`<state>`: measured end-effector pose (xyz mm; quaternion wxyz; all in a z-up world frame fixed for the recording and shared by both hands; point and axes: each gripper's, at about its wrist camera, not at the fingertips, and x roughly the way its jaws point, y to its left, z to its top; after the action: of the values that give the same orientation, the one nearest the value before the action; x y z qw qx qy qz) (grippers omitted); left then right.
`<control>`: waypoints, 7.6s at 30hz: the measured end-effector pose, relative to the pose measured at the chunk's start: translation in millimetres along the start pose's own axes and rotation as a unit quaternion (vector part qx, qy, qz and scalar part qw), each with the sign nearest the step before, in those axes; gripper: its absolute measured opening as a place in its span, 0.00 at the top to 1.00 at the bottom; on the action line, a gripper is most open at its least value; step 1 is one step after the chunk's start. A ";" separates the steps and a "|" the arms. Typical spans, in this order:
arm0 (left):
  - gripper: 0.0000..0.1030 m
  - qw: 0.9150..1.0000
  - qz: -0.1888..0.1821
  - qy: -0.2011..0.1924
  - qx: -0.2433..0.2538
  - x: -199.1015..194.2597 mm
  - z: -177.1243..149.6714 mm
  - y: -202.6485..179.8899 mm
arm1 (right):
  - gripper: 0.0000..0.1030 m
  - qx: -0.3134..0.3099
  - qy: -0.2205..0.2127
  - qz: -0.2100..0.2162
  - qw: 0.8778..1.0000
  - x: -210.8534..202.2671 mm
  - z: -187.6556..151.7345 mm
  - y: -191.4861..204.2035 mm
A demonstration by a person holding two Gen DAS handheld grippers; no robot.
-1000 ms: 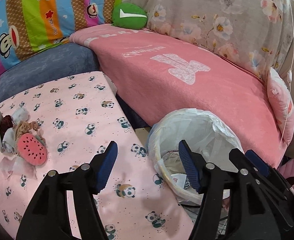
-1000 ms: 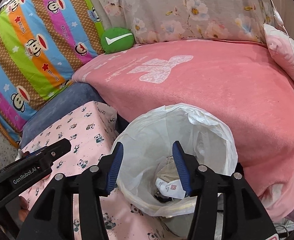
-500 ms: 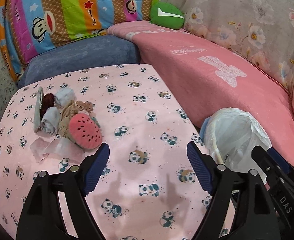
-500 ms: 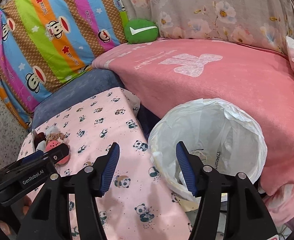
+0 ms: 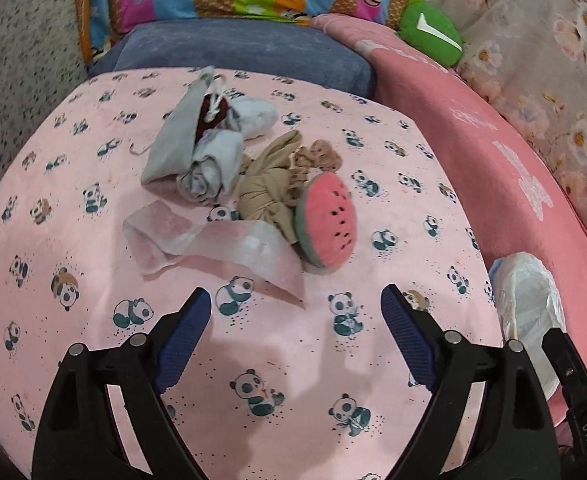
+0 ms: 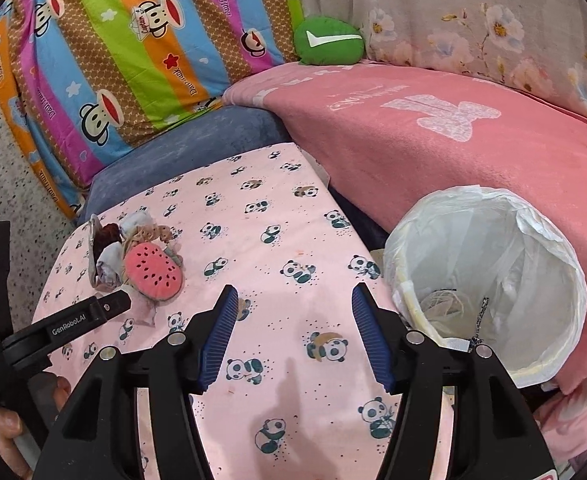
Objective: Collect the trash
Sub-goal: 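Return to the table and grasp the pink watermelon plush with the right gripper, then carry the watermelon plush to the trash bin with the right gripper, then open the right gripper over the bin and move both tools back to the table, then grasp the grey drawstring pouch with the left gripper while the right gripper grasps the tan scrunchie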
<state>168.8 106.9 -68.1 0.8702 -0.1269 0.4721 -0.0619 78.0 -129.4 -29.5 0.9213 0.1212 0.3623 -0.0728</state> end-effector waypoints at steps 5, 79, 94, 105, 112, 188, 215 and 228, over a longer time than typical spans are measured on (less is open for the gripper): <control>0.21 0.996 -0.037 0.019 -0.083 17.1 8.5 40.0 | 0.44 -0.018 0.016 0.008 1.000 19.7 -4.3 22.1; 1.00 0.998 -0.052 -0.034 -0.003 -29.6 50.5 -5.8 | 0.62 -0.059 0.050 0.120 0.990 89.0 3.2 95.2; 1.00 0.984 -0.137 -0.026 0.114 -51.6 25.0 -152.3 | 0.62 0.023 -0.028 0.022 0.999 -5.6 18.0 -36.2; 1.00 0.960 -0.196 0.000 0.202 -53.1 -12.4 -259.0 | 0.62 0.091 -0.053 -0.042 0.994 -38.5 16.1 -133.6; 0.99 0.946 -0.223 0.021 0.237 -44.6 -30.8 -303.5 | 0.62 0.113 -0.058 -0.067 0.990 -46.5 12.5 -167.0; 0.36 0.998 -0.012 -0.035 0.044 -11.7 44.9 -0.1 | 0.42 -0.053 0.010 0.026 0.998 25.5 16.4 54.7; 0.93 0.999 -0.021 -0.026 -0.009 40.4 107.7 82.6 | 0.71 -0.090 0.083 0.112 0.986 151.1 24.7 172.9; 0.99 0.998 -0.031 -0.053 -0.006 3.2 106.4 73.8 | 0.93 -0.082 0.061 0.118 0.988 126.0 29.4 164.7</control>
<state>258.8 194.2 -35.8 0.8907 -0.1496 0.4218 -0.0796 225.3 14.8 -66.9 0.9065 0.0910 0.4056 0.0740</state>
